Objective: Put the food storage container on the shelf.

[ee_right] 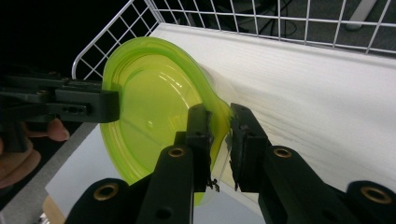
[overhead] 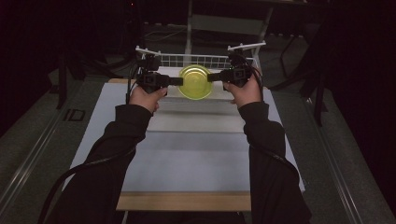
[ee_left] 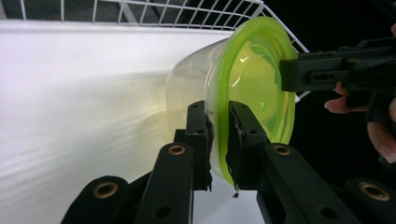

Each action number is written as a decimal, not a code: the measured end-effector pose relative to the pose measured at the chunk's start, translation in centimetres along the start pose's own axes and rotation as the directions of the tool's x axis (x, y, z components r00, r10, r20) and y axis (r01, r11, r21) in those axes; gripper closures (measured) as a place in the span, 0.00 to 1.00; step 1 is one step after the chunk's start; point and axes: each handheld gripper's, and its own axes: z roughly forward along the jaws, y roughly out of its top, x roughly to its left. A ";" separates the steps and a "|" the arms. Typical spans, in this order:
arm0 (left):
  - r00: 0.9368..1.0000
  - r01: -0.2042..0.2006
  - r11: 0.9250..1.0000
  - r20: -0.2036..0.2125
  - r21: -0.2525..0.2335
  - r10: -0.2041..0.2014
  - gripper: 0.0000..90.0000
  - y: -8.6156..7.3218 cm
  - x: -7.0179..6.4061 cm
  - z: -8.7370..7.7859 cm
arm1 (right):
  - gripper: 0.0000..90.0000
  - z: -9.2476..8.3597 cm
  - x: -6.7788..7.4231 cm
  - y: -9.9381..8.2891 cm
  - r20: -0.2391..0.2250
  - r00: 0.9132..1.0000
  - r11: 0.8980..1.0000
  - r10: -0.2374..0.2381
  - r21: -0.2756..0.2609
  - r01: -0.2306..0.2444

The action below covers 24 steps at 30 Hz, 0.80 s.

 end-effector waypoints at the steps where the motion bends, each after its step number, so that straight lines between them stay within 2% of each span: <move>1: 1.000 0.006 1.000 -0.001 -0.003 -0.006 0.88 0.1 0.0 0.1 | 0.88 0.1 -0.1 0.2 -0.003 1.000 1.000 0.008 0.003 -0.008; 6: 1.000 -0.004 1.000 -0.007 -0.025 0.003 0.87 0.4 0.2 0.5 | 0.87 0.5 -1.0 1.0 -0.024 0.998 0.998 0.052 0.038 -0.051; 9: 1.000 -0.009 1.000 -0.020 -0.019 0.009 0.82 0.5 0.3 1.0 | 0.85 0.7 -1.3 1.3 0.001 0.999 0.998 0.044 0.046 -0.044; 13: 1.000 0.000 1.000 -0.013 -0.021 0.000 0.77 0.4 0.9 1.6 | 0.82 1.0 -1.5 1.6 0.014 0.999 0.998 0.046 0.031 -0.047; 17: 1.000 0.025 0.999 -0.009 -0.028 -0.025 0.69 0.4 1.2 1.8 | 0.72 1.7 -1.5 1.7 0.028 0.999 1.000 0.020 0.020 -0.021; 22: 0.999 0.019 0.999 -0.032 -0.036 -0.020 0.58 0.5 1.3 2.1 | 0.59 2.4 -1.6 2.0 0.062 0.998 1.000 -0.007 0.007 0.006; 24: 0.999 0.020 0.999 -0.036 -0.040 -0.022 0.56 0.6 1.3 2.2 | 0.56 2.5 -1.4 2.1 0.076 0.997 1.000 -0.021 0.006 0.020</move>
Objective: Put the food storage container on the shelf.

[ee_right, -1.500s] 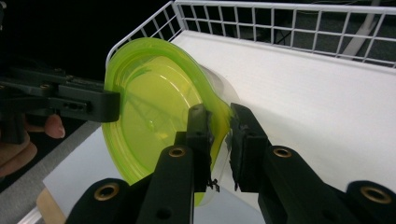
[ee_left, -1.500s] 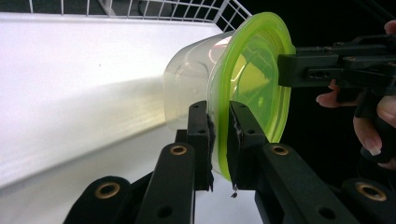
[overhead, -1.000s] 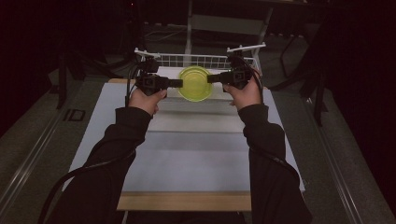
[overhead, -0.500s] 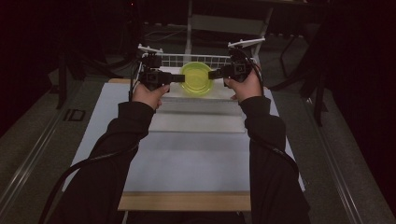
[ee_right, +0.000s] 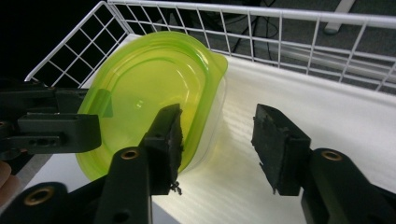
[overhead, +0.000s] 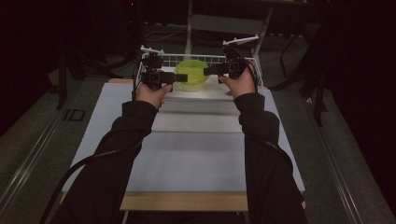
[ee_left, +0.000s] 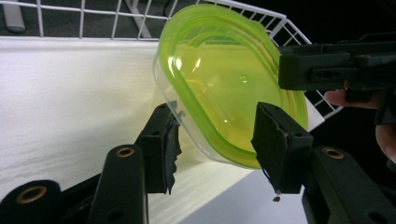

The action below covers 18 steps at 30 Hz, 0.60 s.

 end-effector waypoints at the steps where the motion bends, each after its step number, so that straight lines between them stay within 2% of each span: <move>1: 1.000 -0.006 1.000 -0.007 -0.007 0.006 0.55 0.0 0.0 0.0 | 0.55 -0.1 0.1 0.1 0.013 1.000 1.000 -0.006 0.000 0.006; 5: 1.000 -0.007 1.000 -0.026 -0.030 0.006 0.47 0.4 -0.1 -0.2 | 0.52 -0.6 0.5 0.3 0.010 1.000 1.000 -0.008 -0.020 0.008; 8: 0.999 -0.013 0.999 -0.035 -0.034 0.012 0.46 0.5 -0.2 -0.5 | 0.50 -1.0 0.5 0.3 0.017 1.000 0.999 -0.006 -0.033 0.007; 10: 0.998 -0.033 0.998 -0.055 -0.054 0.030 0.45 0.6 -0.3 -1.0 | 0.50 -1.6 0.6 0.2 0.006 1.000 0.999 0.000 -0.047 0.000; 13: 0.997 -0.029 0.994 -0.078 -0.101 0.021 0.40 0.5 -0.2 -1.9 | 0.50 -2.2 0.8 -0.1 -0.006 1.000 0.998 -0.010 -0.061 0.009; 14: 0.996 -0.045 0.992 -0.081 -0.114 0.036 0.37 0.4 -0.2 -2.2 | 0.52 -2.4 0.9 -0.3 -0.015 1.000 0.997 -0.015 -0.078 0.014; 16: 0.992 -0.109 0.985 -0.079 -0.130 0.100 0.30 -0.1 -0.5 -2.8 | 0.54 -2.7 0.9 -0.8 -0.017 0.999 0.996 -0.031 -0.084 0.029; 17: 0.988 -0.146 0.979 -0.077 -0.140 0.136 0.25 -0.4 -0.7 -3.1 | 0.59 -2.8 0.9 -1.1 -0.009 0.999 0.996 -0.043 -0.084 0.042; 18: 0.982 -0.177 0.972 -0.095 -0.154 0.164 0.24 -0.7 -0.9 -3.4 | 0.60 -2.8 0.9 -1.5 0.000 0.998 0.996 -0.057 -0.073 0.057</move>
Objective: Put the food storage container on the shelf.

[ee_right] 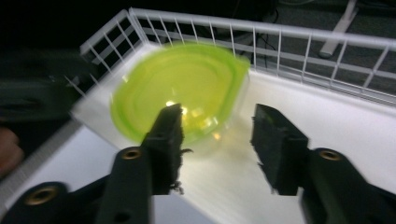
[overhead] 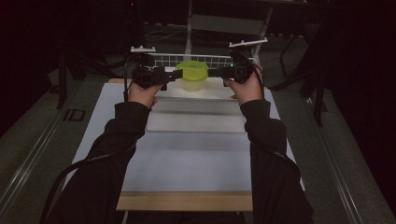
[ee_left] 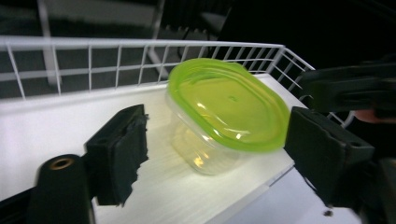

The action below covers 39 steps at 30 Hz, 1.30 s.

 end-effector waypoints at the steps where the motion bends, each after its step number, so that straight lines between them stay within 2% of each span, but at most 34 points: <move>1: 1.000 -0.023 0.999 -0.011 -0.024 0.023 0.24 -0.4 -0.2 -0.5 | 0.67 0.0 -0.1 -0.4 0.010 1.000 1.000 -0.010 0.004 0.010; 2: 0.999 -0.033 0.999 -0.004 -0.042 0.033 0.21 -0.7 -0.3 -0.7 | 0.75 0.2 -0.2 -0.9 0.017 1.000 1.000 -0.007 0.018 0.007; 3: 0.999 -0.051 0.997 0.004 -0.056 0.051 0.18 -1.1 -0.3 -1.0 | 0.78 0.3 -0.3 -1.3 0.018 1.000 1.000 -0.002 0.023 0.002; 5: 0.997 -0.082 0.993 0.000 -0.090 0.082 0.16 -2.1 -0.6 -1.6 | 0.88 0.9 -0.3 -2.2 0.001 1.000 0.999 0.010 0.041 -0.010; 8: 0.991 -0.128 0.980 0.006 -0.149 0.130 0.08 -3.9 -1.1 -2.5 | 0.93 2.1 0.5 -3.5 -0.028 1.000 0.998 -0.011 0.055 0.012; 10: 0.991 -0.131 0.971 0.008 -0.201 0.135 0.08 -5.4 -1.3 -2.9 | 0.93 2.7 1.1 -3.9 -0.031 0.999 0.998 -0.025 0.052 0.027; 13: 0.993 -0.112 0.966 0.011 -0.235 0.117 0.08 -7.8 -1.4 -3.2 | 0.93 3.9 1.8 -4.3 -0.051 0.999 0.998 -0.018 0.051 0.021; 15: 0.995 -0.088 0.963 0.013 -0.253 0.094 0.08 -9.0 -1.3 -3.3 | 0.93 4.6 2.3 -4.4 -0.054 0.998 0.999 -0.017 0.047 0.019; 16: 0.996 -0.077 0.967 0.024 -0.241 0.085 0.08 -9.5 -1.1 -3.3 | 0.93 4.9 2.6 -4.4 -0.056 0.998 0.999 -0.017 0.045 0.020; 18: 0.996 -0.073 0.969 0.030 -0.235 0.083 0.08 -9.9 -1.0 -3.3 | 0.92 5.4 3.0 -4.4 -0.056 0.998 0.999 -0.020 0.043 0.023; 22: 0.994 -0.094 0.972 0.025 -0.217 0.102 0.08 -10.2 -1.0 -3.3 | 0.90 6.1 3.8 -4.1 -0.061 0.998 0.999 -0.023 0.043 0.026; 24: 0.993 -0.112 0.970 0.022 -0.218 0.119 0.08 -10.3 -1.2 -3.4 | 0.90 6.3 4.2 -4.0 -0.057 0.998 0.998 -0.032 0.048 0.034; 28: 0.988 -0.144 0.967 0.015 -0.212 0.151 0.08 -10.3 -1.4 -3.5 | 0.86 6.0 4.6 -4.4 -0.064 0.997 0.998 -0.040 0.044 0.043; 30: 0.985 -0.164 0.964 0.009 -0.209 0.170 0.08 -10.2 -1.5 -3.6 | 0.82 5.4 4.8 -4.6 -0.086 0.995 0.998 -0.047 0.032 0.050; 31: 0.984 -0.169 0.964 0.023 -0.206 0.177 0.08 -10.2 -1.4 -3.6 | 0.80 5.1 4.9 -4.8 -0.087 0.995 0.998 -0.055 0.030 0.058; 34: 0.979 -0.187 0.963 0.046 -0.193 0.199 0.08 -10.1 -1.4 -3.6 | 0.69 4.2 5.4 -5.5 -0.101 0.991 0.996 -0.084 0.019 0.086; 36: 0.976 -0.190 0.962 0.066 -0.199 0.206 0.08 -10.1 -1.5 -3.7 | 0.54 3.6 5.7 -5.9 -0.109 0.988 0.993 -0.113 0.010 0.114; 38: 0.971 -0.195 0.958 0.099 -0.211 0.219 0.08 -10.0 -1.8 -3.8 | 0.48 3.1 6.0 -6.5 -0.108 0.984 0.989 -0.144 0.003 0.146; 39: 0.965 -0.208 0.954 0.113 -0.217 0.236 0.08 -10.0 -2.0 -3.9 | 0.42 2.9 6.1 -6.7 -0.110 0.982 0.988 -0.157 -0.005 0.157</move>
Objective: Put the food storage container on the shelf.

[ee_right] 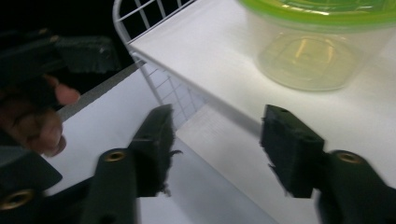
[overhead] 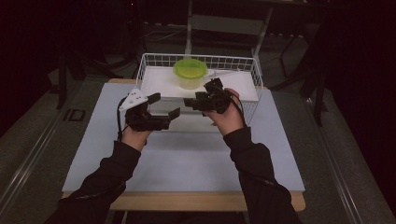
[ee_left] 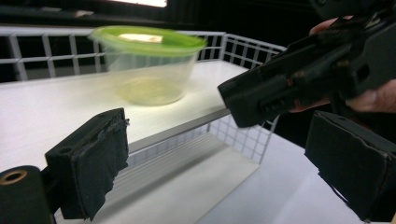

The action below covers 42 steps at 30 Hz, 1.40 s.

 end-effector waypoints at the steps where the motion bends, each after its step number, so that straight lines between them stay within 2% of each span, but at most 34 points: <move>1: 1.000 -0.021 1.000 0.019 0.002 0.021 0.08 0.1 -0.3 -0.1 | 0.36 -0.2 0.1 -0.3 -0.006 1.000 1.000 -0.012 -0.009 0.012; 3: 0.998 -0.049 0.999 0.041 -0.007 0.050 0.08 0.1 -0.6 -0.3 | 0.31 -0.7 0.4 -0.9 -0.028 0.999 0.999 -0.039 -0.022 0.039; 5: 0.997 -0.058 0.998 0.059 -0.001 0.058 0.07 0.0 -0.9 -0.5 | 0.25 -1.0 0.6 -1.7 -0.039 0.996 0.996 -0.080 -0.033 0.079; 6: 0.997 -0.058 0.998 0.059 -0.001 0.058 0.05 0.0 -0.9 -0.5 | 0.25 -1.0 0.6 -1.7 -0.039 0.996 0.996 -0.080 -0.033 0.079; 7: 0.996 -0.047 0.999 0.076 0.013 0.046 0.05 -0.2 -1.0 -0.7 | 0.25 -1.2 0.8 -2.0 -0.034 0.995 0.995 -0.090 -0.043 0.089; 8: 0.995 -0.053 0.998 0.082 0.020 0.051 0.02 -0.3 -1.1 -0.8 | 0.22 -1.5 0.9 -2.8 -0.052 0.994 0.994 -0.097 -0.056 0.094; 12: 0.993 -0.064 0.998 0.098 0.028 0.061 0.02 -0.8 -1.4 -1.1 | 0.20 -2.0 1.0 -4.1 -0.035 0.993 0.990 -0.116 -0.079 0.113; 15: 0.992 -0.074 0.997 0.102 0.037 0.070 0.02 -1.2 -1.5 -1.3 | 0.19 -2.4 1.0 -5.0 -0.018 0.988 0.986 -0.151 -0.082 0.149; 20: 0.990 -0.090 0.995 0.115 0.029 0.086 0.02 -1.9 -1.8 -1.9 | 0.19 -3.4 0.7 -6.4 -0.005 0.990 0.987 -0.144 -0.074 0.143; 22: 0.989 -0.084 0.996 0.128 0.031 0.079 0.02 -2.3 -1.8 -2.0 | 0.19 -3.8 0.6 -7.1 -0.001 0.990 0.987 -0.144 -0.077 0.144; 29: 0.987 -0.085 0.994 0.146 0.064 0.075 0.02 -4.1 -1.6 -2.7 | 0.19 -4.4 -0.1 -9.4 0.009 0.992 0.989 -0.124 -0.083 0.124; 34: 0.987 -0.074 0.994 0.145 0.080 0.062 0.02 -5.4 -1.3 -3.1 | 0.19 -4.4 -0.2 -11.2 -0.005 0.994 0.990 -0.108 -0.095 0.107; 42: 0.986 -0.068 0.992 0.158 0.105 0.050 0.02 -7.2 -1.2 -3.4 | 0.19 -3.7 -0.4 -14.5 0.005 0.995 0.992 -0.096 -0.079 0.096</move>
